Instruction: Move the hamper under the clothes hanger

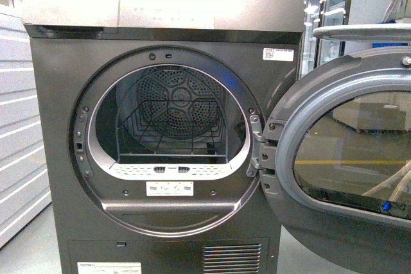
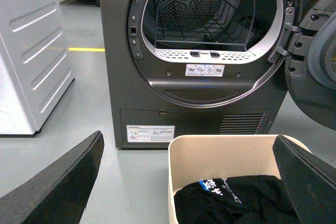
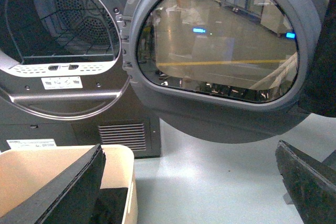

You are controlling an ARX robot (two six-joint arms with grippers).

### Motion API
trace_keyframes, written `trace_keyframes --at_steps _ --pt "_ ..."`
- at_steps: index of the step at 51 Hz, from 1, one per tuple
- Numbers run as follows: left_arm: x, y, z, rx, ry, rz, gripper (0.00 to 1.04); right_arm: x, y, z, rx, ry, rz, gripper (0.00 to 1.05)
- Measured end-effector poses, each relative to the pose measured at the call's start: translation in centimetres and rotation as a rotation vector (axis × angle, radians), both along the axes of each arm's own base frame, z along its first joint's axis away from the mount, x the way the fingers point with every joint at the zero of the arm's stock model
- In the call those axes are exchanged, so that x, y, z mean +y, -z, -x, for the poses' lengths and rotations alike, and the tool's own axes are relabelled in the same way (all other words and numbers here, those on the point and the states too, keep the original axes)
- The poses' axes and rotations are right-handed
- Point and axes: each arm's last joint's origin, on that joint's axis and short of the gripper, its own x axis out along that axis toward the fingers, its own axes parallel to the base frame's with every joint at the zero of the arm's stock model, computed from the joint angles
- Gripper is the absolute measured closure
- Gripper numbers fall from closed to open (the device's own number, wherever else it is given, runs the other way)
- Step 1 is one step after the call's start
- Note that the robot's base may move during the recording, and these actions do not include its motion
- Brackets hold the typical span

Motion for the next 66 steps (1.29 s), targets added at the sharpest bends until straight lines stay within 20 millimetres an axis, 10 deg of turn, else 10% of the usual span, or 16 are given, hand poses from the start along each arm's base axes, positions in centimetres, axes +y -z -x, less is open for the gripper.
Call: trace_keyframes --at_steps 66 --pt "-0.01 0.00 0.00 0.000 0.002 0.000 0.07 0.00 0.00 0.00 0.000 0.001 0.000 0.08"
